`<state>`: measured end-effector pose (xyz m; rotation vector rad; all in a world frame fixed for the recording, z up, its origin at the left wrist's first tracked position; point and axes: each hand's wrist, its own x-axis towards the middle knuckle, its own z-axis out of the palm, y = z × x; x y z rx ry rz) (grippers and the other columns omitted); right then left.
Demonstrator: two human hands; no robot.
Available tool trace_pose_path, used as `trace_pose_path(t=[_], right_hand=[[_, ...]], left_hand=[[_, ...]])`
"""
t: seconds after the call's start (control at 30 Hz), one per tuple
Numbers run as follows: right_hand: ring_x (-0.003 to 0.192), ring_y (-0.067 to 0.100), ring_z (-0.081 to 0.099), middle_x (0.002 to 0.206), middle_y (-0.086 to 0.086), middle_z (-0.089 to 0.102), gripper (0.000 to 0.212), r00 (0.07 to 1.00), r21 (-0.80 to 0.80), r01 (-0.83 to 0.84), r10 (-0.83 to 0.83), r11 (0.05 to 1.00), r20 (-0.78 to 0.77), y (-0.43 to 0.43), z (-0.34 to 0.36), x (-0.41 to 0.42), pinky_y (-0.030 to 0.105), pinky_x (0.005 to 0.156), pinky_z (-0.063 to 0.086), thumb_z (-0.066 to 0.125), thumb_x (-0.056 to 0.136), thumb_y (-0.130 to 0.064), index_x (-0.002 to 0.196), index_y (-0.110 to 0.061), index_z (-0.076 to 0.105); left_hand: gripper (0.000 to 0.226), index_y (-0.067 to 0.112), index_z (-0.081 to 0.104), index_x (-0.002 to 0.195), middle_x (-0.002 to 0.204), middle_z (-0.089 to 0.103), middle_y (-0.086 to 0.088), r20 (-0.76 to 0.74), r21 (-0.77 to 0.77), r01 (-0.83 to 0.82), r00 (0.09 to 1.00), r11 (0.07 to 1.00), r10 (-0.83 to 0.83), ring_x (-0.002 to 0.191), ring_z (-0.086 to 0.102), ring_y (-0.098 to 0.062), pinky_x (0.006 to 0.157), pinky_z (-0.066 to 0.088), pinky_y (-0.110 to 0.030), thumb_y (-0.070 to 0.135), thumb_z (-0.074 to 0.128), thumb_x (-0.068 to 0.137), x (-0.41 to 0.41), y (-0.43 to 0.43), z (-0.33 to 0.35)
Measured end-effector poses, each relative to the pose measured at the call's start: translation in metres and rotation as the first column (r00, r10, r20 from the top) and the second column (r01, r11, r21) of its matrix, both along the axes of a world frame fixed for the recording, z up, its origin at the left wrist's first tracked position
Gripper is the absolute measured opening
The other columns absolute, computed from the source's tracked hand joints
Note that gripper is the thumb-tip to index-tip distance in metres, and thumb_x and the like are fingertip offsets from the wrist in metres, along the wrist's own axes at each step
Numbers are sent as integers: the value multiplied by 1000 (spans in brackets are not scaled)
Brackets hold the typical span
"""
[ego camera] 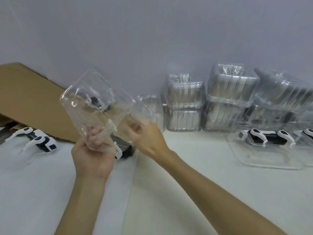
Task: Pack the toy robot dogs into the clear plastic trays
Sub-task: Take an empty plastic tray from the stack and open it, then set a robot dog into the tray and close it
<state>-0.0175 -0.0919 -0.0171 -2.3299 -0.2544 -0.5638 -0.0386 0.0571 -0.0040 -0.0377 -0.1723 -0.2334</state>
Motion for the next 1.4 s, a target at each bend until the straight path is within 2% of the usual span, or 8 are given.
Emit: trace_pose_path(t=[0.2, 0.4, 0.53, 0.7, 0.9, 1.07, 1.2, 1.4], right_hand=[[86, 37, 65, 100, 15, 71, 28, 988, 141, 51, -29, 989, -154, -10, -27, -21, 50, 78, 55, 46, 105, -18, 129, -17, 61], [60, 36, 72, 82, -2, 66, 17, 960, 631, 115, 79, 768, -270, -85, -17, -65, 35, 44, 55, 44, 107, -20, 94, -20, 54], [74, 25, 70, 93, 15, 65, 22, 982, 578, 87, 26, 811, -185, -146, -20, -106, 45, 67, 63, 47, 106, -13, 95, -19, 65], [85, 24, 67, 100, 8, 70, 32, 970, 595, 136, 14, 792, -241, -185, -22, -132, 33, 72, 60, 45, 97, 2, 79, -14, 66], [73, 21, 66, 86, 12, 72, 47, 927, 660, 293, -37, 692, -372, -196, -11, -136, 26, 64, 52, 46, 98, -39, 68, -5, 58], [62, 9, 58, 92, 0, 69, 27, 745, 273, 385, -122, 882, -656, -184, -9, -136, 20, 57, 41, 79, 84, -36, 101, -23, 62], [79, 16, 67, 99, 6, 71, 51, 708, 291, 320, -23, 902, -706, -179, -3, -141, 20, 69, 45, 80, 71, -33, 119, -30, 63], [70, 12, 68, 95, 10, 71, 27, 862, 561, 468, -213, 682, -460, -182, -2, -140, 36, 67, 63, 63, 86, 1, 100, -20, 74]], left_hand=[[23, 7, 61, 78, 64, 54, 0, 13, 177, 13, 1000, 984, -15, 44, 52, -7, 42, 46, -15, -4, 76, 65, -8, -9, -2], [19, 9, 59, 79, 65, 49, 3, -35, 253, -25, 999, 967, 35, 43, 48, -4, 44, 47, -14, 5, 44, 90, -12, -19, 2], [47, -9, 69, 89, 76, 68, -20, 119, 118, 204, 969, 972, -218, 63, 71, -32, 59, 61, -40, 11, 30, 106, -20, -27, 2], [30, 14, 64, 75, 61, 50, 7, -228, 521, 51, 970, 852, 81, 43, 48, -2, 42, 44, -12, 12, 48, 100, -16, -41, -8], [25, 15, 64, 73, 60, 52, 6, -329, 704, 204, 943, 680, 58, 43, 50, -4, 39, 43, -13, 19, 58, 97, -26, -62, -19], [9, 18, 60, 81, 65, 52, 4, -159, 831, 150, 987, 535, -29, 51, 46, -9, 48, 41, -19, 24, 66, 77, -30, -67, -19], [12, 17, 57, 78, 66, 51, 2, -87, 858, 105, 994, 503, -60, 53, 46, -12, 52, 39, -24, 25, 65, 75, -32, -69, -21], [4, 14, 57, 83, 62, 49, 0, -153, 874, 169, 986, 455, -73, 45, 40, -12, 38, 36, -22, 17, 56, 81, -37, -75, -23]])
